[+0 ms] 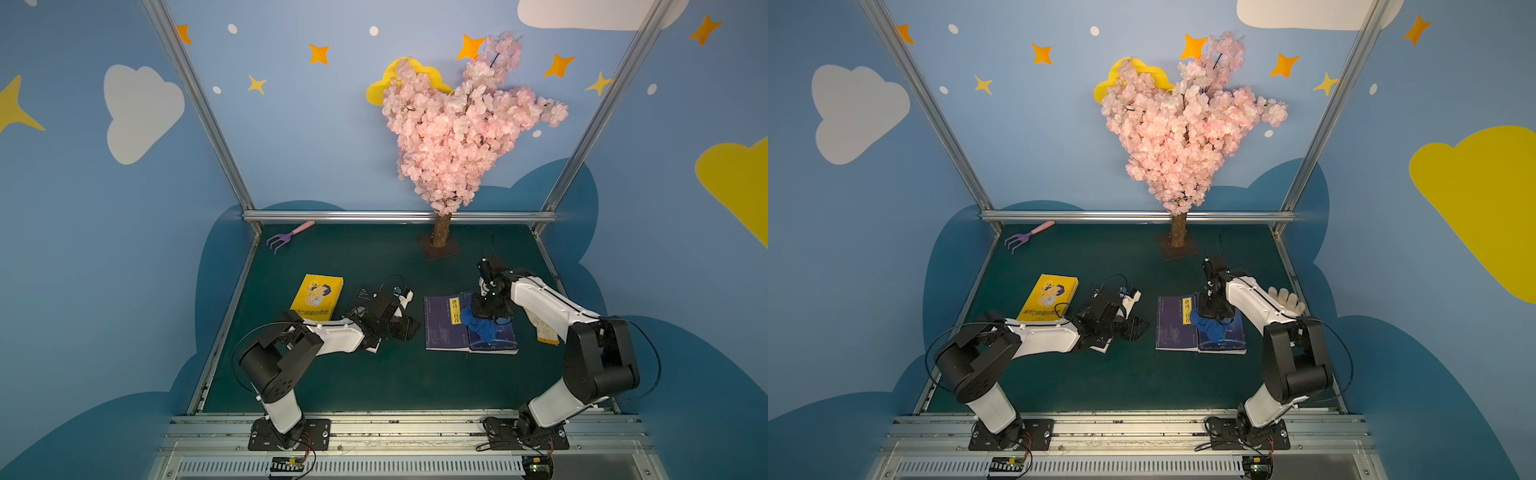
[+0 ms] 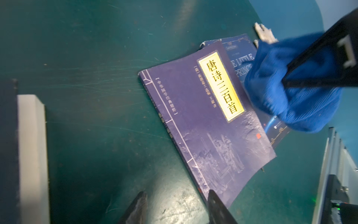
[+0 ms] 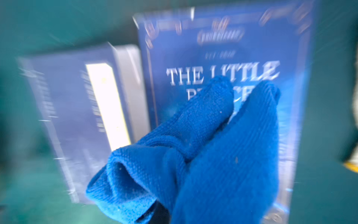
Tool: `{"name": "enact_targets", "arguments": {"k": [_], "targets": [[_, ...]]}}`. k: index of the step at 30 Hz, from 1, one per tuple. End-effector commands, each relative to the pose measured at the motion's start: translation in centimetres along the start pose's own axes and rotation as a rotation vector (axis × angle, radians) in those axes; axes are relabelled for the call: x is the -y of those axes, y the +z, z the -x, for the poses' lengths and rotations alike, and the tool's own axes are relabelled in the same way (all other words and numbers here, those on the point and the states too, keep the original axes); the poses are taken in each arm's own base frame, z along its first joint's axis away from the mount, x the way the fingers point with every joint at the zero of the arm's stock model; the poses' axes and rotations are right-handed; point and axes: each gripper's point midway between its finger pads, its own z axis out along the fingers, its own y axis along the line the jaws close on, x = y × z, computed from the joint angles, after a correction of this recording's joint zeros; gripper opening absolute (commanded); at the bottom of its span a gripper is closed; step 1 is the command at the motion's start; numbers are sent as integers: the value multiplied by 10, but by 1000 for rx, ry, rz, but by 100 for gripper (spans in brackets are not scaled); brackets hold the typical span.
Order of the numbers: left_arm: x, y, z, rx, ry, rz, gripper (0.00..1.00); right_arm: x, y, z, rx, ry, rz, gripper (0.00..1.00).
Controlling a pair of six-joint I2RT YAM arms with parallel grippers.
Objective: Wipe the cover of the book
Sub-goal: Move the book to the center of the board.
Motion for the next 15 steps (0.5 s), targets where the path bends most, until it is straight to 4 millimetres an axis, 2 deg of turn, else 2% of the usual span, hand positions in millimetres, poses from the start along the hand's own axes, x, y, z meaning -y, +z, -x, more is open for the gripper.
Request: {"name": "enact_targets", "arguments": {"k": [1, 10, 12, 15], "targets": [[2, -9, 15, 34, 34, 32, 54, -32, 11, -4, -31, -43, 70, 0], [-2, -11, 16, 30, 43, 57, 54, -68, 27, -9, -87, -151, 26, 0], [-2, -12, 15, 29, 45, 62, 54, -68, 26, -6, -88, -155, 1, 0], [-4, -9, 13, 17, 40, 68, 54, -58, 11, 0, -53, -150, -72, 0]]}}
